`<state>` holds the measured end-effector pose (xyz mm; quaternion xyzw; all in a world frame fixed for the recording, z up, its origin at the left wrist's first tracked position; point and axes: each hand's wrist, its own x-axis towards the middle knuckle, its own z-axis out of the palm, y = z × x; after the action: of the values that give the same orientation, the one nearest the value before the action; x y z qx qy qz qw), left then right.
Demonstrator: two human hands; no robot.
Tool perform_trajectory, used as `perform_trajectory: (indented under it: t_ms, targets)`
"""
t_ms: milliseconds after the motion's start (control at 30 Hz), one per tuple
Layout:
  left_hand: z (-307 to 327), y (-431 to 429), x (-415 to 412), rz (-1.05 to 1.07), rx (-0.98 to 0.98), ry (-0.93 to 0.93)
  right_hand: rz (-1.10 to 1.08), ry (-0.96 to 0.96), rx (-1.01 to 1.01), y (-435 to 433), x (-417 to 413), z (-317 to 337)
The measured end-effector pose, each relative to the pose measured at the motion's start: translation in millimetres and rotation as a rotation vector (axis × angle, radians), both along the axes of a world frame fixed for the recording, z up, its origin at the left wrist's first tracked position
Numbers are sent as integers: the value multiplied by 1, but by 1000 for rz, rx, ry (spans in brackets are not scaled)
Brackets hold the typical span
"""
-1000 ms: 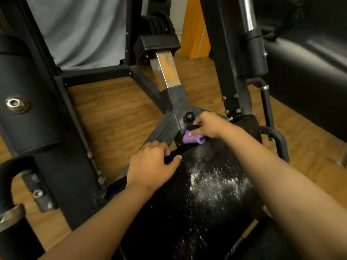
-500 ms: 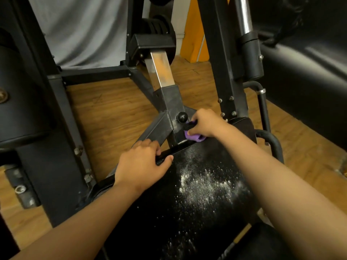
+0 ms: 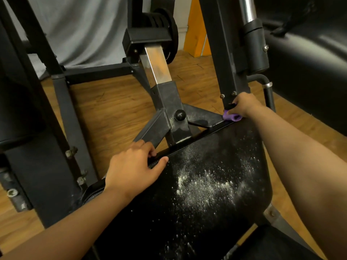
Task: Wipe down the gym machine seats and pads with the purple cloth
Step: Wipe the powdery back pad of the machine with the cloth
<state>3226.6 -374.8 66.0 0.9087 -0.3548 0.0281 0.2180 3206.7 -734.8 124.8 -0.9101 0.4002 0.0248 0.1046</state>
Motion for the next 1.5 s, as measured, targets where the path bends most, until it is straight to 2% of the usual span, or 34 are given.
perform_trajectory:
  t_ms: [300, 467, 633, 767, 900, 1033, 1133, 1300, 1400, 1500]
  targets:
    - [-5, 1, 0, 13, -19, -76, -181, -12, -50, -51, -7, 1]
    - [-4, 0, -2, 25, -20, -105, -268, -212, -81, -59, -28, -18]
    - [-5, -1, -2, 30, -18, -111, -231, -393, -161, -63, -77, -33]
    - [-6, -1, -2, 20, -8, -122, -277, -428, -41, -53, -89, -46]
    - [-4, -2, -3, 15, 5, -129, -356, -613, -26, -36, -85, -52]
    - [-2, -3, -4, 17, 14, -122, -304, -750, -9, -26, -97, -55]
    - [-1, -4, -5, 15, 26, -120, -154, -851, -23, -6, -92, -48]
    - [2, -4, -7, 25, 30, -107, 118, -856, 138, 43, -73, -40]
    - [2, -4, -6, 26, 41, -97, 78, -871, 120, 42, -80, -42]
    - [1, -4, -5, 24, 32, -94, -110, -848, 83, 21, -99, -47]
